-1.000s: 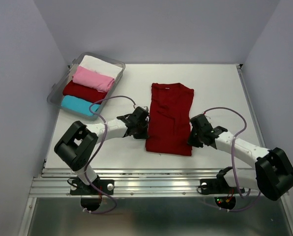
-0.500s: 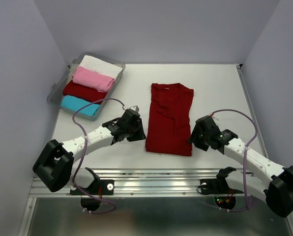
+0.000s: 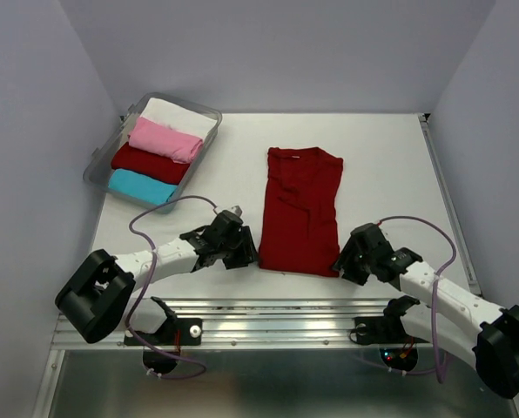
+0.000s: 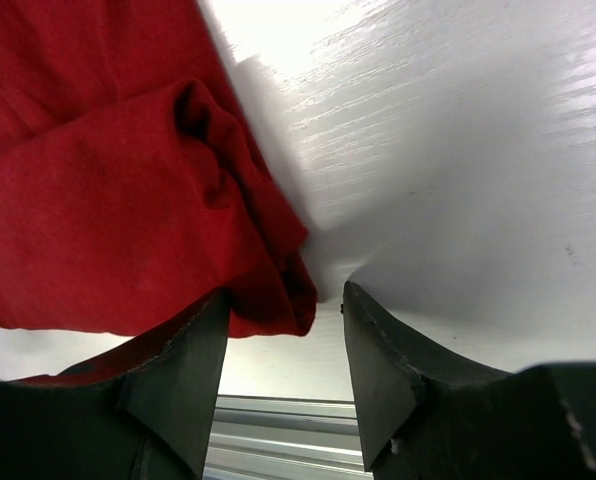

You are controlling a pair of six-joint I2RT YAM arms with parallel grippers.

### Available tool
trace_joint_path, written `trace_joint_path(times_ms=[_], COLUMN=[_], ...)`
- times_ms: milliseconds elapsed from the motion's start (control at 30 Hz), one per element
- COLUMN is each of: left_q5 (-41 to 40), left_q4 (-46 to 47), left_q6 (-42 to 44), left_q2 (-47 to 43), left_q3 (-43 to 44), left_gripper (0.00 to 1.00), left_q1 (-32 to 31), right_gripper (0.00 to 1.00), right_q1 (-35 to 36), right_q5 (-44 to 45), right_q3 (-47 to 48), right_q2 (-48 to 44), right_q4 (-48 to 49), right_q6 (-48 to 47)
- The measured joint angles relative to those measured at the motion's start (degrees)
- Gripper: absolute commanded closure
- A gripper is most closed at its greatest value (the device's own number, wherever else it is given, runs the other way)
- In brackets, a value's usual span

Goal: Roll the t-shirts
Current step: Roll the T-shirt to the center of the board.

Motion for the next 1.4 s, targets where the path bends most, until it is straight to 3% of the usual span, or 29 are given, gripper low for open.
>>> trace_joint_path(times_ms=[167,400,667,867,1033,1200,1233,1400], left_q5=[1.18,2.21,3.96,4.72,5.2,5.4,5.4,5.42], left_q4=[3.87,7.17,10.99,12.61,13.2,13.66,13.66,13.64], left_q6=[-1.27,-2.32,-3.1,-3.65,-3.76,-4.11,-4.17,-4.57], left_q2=[0.48,0.85,3.43,3.74,3.93,3.93,3.93,3.93], left_q3=[-1.86,-2.95,-3.91,-4.74,-4.85,-4.85,-4.85,-4.85], left_gripper=[0.52,0.52,0.59,0.69,0.75,1.0,1.0,1.0], left_q1=[-0.15,-0.15,-0.15,-0.17,-0.15,-0.17,-0.17,-0.17], right_gripper=[0.53,0.62,0.56,0.59,0.73,0.91,0.96,0.99], right_q1=[0.0,0.0,0.0,0.0,0.0,0.0,0.0,0.0], right_q5=[-0.74,-1.2,-1.25,-1.18,-1.22,-1.53,-1.57,-1.81], right_q3=[-1.22,-2.34,-2.62,-2.69,-3.1,-3.1,-3.1,-3.1], right_q2=[-0.07,-0.76,-1.9,-4.02,-4.61,-4.72,-4.57,-4.15], right_q4=[3.06,4.22,3.41,1.36,0.66,0.79,1.03,1.09], right_q6=[1.44,2.6,3.04,3.3,3.67,4.09,4.13,4.24])
